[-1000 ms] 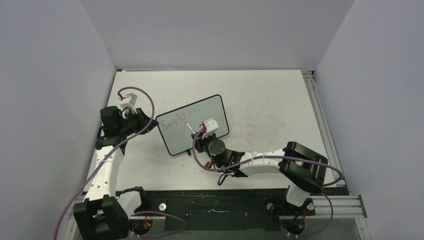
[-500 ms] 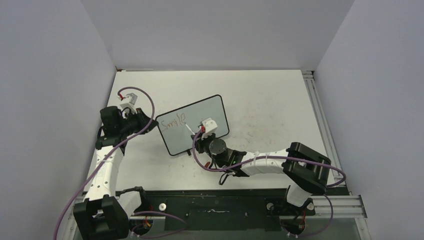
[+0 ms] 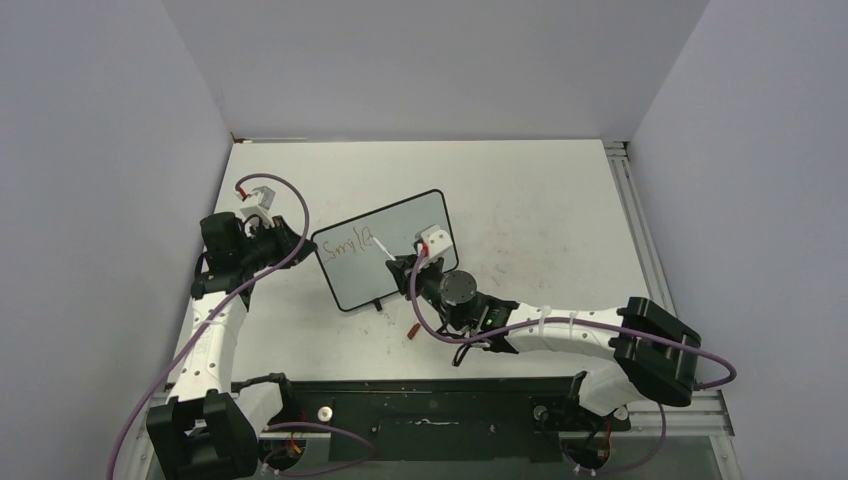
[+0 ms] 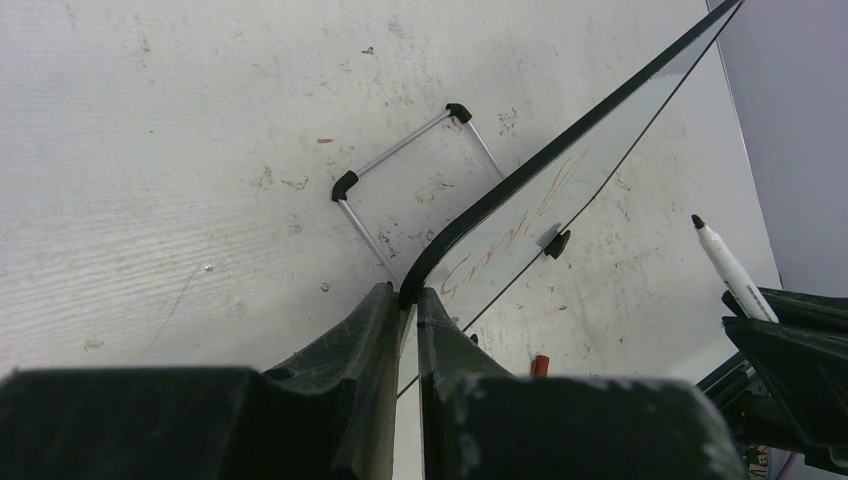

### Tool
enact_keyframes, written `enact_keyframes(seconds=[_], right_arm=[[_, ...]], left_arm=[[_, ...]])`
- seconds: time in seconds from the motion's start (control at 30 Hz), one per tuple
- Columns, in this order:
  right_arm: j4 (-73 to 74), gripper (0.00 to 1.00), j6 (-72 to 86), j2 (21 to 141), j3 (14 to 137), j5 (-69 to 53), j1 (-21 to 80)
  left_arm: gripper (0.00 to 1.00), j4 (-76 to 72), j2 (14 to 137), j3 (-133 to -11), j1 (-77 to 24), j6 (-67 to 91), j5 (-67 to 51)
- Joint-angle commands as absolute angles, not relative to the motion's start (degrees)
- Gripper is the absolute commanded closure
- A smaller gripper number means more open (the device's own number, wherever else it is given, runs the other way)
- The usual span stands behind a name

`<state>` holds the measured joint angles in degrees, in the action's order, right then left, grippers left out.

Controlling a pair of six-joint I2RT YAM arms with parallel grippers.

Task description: Write a sentence on the whiteboard

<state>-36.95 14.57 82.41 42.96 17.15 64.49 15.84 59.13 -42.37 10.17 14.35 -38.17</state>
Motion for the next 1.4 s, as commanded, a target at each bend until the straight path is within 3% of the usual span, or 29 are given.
enact_keyframes(seconds=[0.0,1.37], right_arm=[[-37.32,0.95,15.79,81.12,41.39,15.56,62.64],[-39.43,0.95,18.39,89.26,43.84,15.19,59.72]], left_arm=[[0.92,16.35,58.73,-43.2,9.42,13.97,-38.06],[0.92,16.78,59.15,-43.37,9.24,13.71,-37.72]])
